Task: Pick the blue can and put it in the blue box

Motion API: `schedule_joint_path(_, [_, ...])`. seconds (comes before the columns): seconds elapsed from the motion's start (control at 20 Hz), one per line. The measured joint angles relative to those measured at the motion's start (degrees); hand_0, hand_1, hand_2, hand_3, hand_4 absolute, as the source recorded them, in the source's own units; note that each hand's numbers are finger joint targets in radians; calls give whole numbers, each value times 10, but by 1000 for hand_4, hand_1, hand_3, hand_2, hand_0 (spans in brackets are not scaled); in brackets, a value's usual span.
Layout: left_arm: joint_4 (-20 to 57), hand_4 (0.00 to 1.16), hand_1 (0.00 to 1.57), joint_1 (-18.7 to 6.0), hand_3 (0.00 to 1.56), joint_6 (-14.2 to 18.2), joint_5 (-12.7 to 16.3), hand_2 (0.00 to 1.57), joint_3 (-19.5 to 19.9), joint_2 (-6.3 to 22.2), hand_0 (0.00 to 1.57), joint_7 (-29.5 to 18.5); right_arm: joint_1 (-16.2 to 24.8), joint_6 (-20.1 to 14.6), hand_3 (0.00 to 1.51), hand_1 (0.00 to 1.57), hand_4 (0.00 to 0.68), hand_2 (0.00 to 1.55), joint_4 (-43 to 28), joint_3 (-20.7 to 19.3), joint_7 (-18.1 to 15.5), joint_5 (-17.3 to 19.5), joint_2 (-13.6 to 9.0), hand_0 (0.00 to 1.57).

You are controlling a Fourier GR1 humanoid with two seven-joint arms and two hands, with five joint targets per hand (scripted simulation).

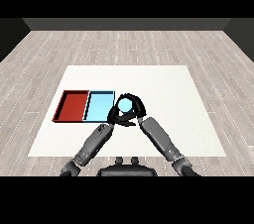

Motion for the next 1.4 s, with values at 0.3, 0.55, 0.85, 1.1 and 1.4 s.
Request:
schedule_joint_path(0.3, [25, 603, 133, -16, 0, 40, -13, 453, -26, 5, 133, -18, -21, -22, 1390, 1401, 609, 1439, 19, 37, -10, -14, -1, 1401])
schedule_joint_path(0.55, [25, 125, 393, -26, 88, 88, -65, 574, -28, 19, 393, 10, -40, -41, 1400, 1478, 599, 1473, 32, 66, -21, -36, -7, 1478])
schedule_joint_path(0.85, [32, 718, 454, -33, 348, 123, -102, 646, -39, 29, 454, 25, -41, -62, 1396, 1455, 598, 1453, 30, 88, -28, -37, -14, 1455])
schedule_joint_path(1.1, [19, 673, 774, -18, 684, 154, -61, 819, -42, 27, 774, -4, -49, -67, 1391, 1437, 606, 1451, 28, 106, -26, -57, -16, 1437])
schedule_joint_path(1.4, [34, 651, 914, -33, 831, 165, -31, 944, -50, 26, 914, -20, -54, -53, 1393, 1438, 583, 1454, 33, 95, -25, -68, -19, 1438])
